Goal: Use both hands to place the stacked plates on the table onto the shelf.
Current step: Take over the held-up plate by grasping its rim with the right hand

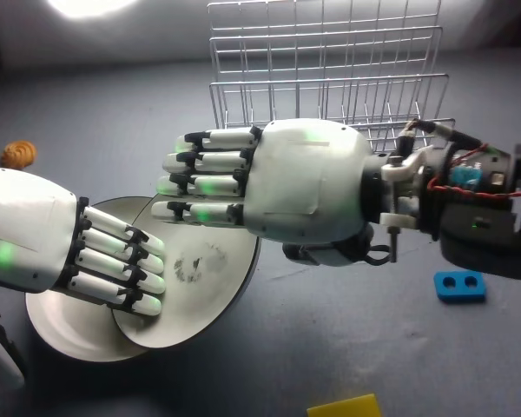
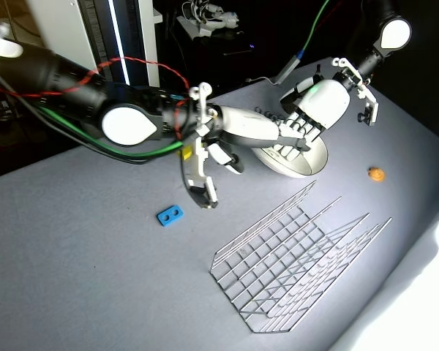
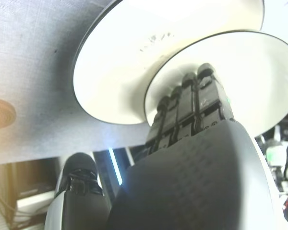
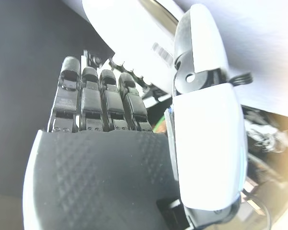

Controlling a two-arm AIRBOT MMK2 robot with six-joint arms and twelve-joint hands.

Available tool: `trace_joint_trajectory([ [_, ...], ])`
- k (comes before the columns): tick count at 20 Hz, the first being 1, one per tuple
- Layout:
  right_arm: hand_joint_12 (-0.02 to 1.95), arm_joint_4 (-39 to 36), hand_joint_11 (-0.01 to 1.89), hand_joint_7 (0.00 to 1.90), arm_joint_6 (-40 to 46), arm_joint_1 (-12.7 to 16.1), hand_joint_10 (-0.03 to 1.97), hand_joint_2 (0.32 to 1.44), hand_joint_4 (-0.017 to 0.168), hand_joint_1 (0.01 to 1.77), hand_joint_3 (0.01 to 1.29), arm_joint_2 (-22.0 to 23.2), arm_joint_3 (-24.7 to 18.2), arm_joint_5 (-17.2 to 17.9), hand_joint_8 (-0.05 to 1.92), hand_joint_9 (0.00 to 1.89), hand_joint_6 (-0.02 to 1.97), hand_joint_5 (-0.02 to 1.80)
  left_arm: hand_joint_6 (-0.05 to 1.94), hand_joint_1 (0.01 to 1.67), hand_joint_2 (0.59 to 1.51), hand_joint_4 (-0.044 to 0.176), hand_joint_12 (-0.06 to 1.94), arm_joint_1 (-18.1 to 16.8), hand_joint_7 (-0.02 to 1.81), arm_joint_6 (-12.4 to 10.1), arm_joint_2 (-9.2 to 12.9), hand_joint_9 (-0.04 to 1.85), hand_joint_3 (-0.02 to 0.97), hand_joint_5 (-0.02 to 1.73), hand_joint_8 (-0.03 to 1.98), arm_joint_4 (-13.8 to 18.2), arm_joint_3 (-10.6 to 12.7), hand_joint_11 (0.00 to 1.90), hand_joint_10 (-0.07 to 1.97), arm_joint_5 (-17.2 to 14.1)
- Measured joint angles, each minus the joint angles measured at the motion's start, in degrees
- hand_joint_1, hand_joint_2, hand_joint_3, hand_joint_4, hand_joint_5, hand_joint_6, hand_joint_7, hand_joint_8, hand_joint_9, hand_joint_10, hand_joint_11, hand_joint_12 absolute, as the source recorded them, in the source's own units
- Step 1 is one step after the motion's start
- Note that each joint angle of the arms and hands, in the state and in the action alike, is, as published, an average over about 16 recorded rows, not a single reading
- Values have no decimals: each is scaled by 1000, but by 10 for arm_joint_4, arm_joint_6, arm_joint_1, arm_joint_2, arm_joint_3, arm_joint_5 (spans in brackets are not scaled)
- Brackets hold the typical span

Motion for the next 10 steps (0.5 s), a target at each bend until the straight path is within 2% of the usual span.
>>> trace_joint_trajectory([
  [4, 368, 10, 13, 65, 0, 1, 6, 1001, 3, 1185, 16, -37, 29, -1, 14, 56, 20, 90, -18, 16, 1111, -1, 9, -2, -9, 0, -2, 15, 13, -3, -18, 0, 1, 12, 4, 0],
  [10, 697, 14, 77, 274, 0, 0, 23, 1008, 3, 1175, 16, -67, 51, 8, 14, 261, 24, 277, -18, 16, 1110, -1, 9, -4, -9, 0, -4, 15, 13, 0, -18, 0, 2, 12, 4, 0],
])
